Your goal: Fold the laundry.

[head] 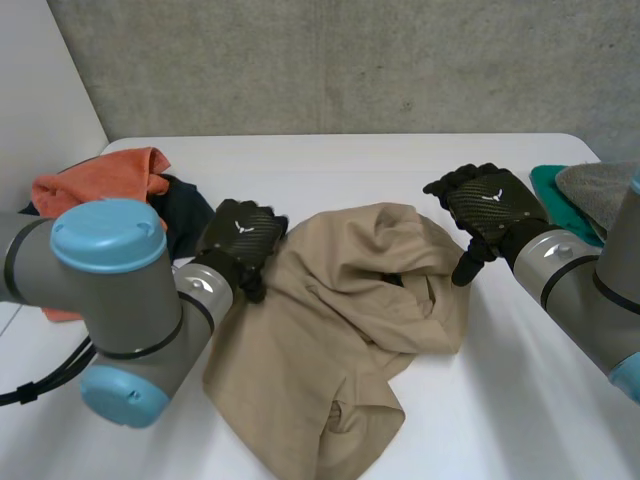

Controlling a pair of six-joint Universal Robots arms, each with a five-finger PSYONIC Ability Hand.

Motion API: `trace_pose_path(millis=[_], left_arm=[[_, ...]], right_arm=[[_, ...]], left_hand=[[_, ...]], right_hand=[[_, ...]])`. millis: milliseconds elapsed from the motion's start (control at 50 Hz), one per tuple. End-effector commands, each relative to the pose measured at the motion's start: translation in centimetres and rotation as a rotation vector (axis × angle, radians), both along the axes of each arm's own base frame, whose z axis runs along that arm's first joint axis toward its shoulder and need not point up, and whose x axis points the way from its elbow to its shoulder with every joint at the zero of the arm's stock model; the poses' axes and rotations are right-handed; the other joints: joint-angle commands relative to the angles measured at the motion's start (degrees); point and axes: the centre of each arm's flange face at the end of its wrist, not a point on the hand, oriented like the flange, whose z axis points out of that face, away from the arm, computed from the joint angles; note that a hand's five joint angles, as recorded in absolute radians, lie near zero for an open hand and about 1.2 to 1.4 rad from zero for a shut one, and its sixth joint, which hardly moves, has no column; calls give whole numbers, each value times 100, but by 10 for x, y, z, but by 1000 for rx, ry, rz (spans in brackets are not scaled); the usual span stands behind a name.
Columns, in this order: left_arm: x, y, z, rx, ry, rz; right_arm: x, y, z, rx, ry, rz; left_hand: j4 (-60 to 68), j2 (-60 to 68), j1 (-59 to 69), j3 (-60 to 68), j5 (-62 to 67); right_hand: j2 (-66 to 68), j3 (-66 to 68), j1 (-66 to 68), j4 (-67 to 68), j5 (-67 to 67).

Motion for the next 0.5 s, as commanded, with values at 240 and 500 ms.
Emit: trace_pose_path(millis=[240,500], left_arm=[[1,-52,164,-497,310,133],[-64,62,67,-103,316,-245]], right_arm=[[-10,-10,3,-26,23,-27],[-34,-31,7,-36,15,-102]], left_hand=[[4886,4800,4631,4807,4884],[4886,4800,4631,4807,4884]], right_hand=[[-230,-185,-336,-245,-285],[-230,-185,-336,-245,-285]])
